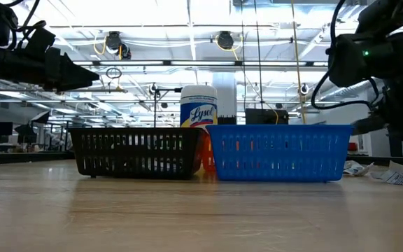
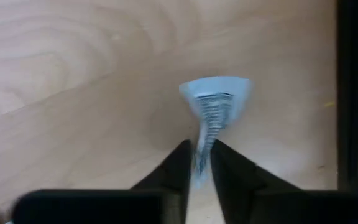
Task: Pick & Place First Aid Supplies
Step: Put the ointment pack into the orange bin
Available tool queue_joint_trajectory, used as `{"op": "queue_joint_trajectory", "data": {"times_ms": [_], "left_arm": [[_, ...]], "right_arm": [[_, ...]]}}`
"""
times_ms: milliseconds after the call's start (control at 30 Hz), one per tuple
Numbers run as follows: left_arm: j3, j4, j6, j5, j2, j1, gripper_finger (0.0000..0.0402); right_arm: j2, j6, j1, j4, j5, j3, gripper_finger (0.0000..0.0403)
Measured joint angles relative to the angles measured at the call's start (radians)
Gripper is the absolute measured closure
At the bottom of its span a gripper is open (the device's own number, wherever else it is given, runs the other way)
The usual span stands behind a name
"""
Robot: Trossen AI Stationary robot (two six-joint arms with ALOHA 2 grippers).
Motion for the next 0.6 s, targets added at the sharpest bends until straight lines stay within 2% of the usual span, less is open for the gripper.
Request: {"op": "queue_joint_trajectory", "data": {"times_ms": [67, 133, 267, 600], "left_arm": [[0.0, 0.0, 0.0, 0.0, 0.0, 0.0, 0.0009], [0.0, 0.0, 0.0, 0.0, 0.0, 0.0, 0.0009], [0.0, 0.0, 0.0, 0.0, 0.0, 0.0, 0.0009], [0.0, 0.0, 0.0, 0.0, 0.0, 0.0, 0.0009]], "right_arm": [[0.0, -0.016, 0.0, 0.016, 0.003, 0.0, 0.038], [0.0, -0.025, 0.0, 0.032, 0.008, 0.0, 0.0395], [0.004, -0.052, -0.023, -0.001, 0.032, 0.026, 0.0399], [0.002, -0.185, -0.11, -0.283, 0.055, 0.272, 0.0401]]}}
